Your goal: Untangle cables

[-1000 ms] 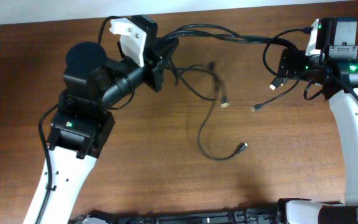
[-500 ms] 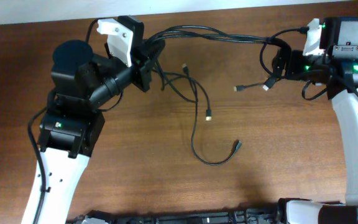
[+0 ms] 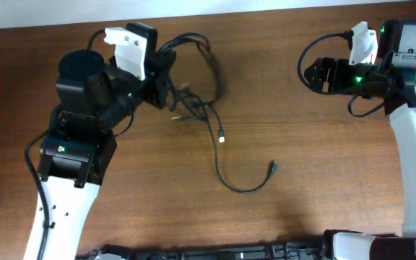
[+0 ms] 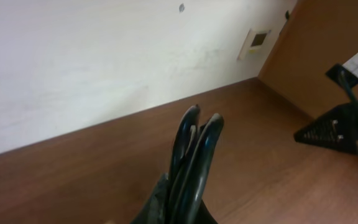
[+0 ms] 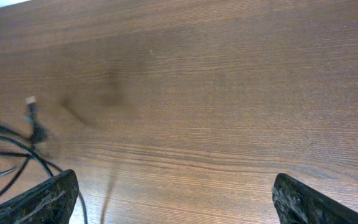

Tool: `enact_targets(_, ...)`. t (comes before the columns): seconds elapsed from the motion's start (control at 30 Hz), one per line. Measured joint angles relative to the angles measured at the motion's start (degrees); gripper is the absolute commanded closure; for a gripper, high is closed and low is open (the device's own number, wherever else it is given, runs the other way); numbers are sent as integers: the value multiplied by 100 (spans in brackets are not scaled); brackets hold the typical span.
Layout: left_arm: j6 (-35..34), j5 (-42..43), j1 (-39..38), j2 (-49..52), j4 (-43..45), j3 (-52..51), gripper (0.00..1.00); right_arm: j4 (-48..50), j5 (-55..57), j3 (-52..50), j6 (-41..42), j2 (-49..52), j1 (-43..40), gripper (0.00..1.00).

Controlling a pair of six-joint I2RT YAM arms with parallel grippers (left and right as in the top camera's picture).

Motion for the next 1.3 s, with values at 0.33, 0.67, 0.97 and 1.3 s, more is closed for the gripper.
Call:
enact_targets(0.33,39,-37,7,0,-219,0,9,-46,-28,0,9,0,0,1)
enact_targets(0.67,59,-37,7,0,-516,2,1,-339,-48,0,13,0,0,1)
enact_targets(0.97,57,-968,7,-7,-1672,13,1,-654,-354,0,9,2,0,1)
enact_targets(1.3,57,-2487,452,-7,-2844,13,1,-214,-754,-2,55,4,667,1)
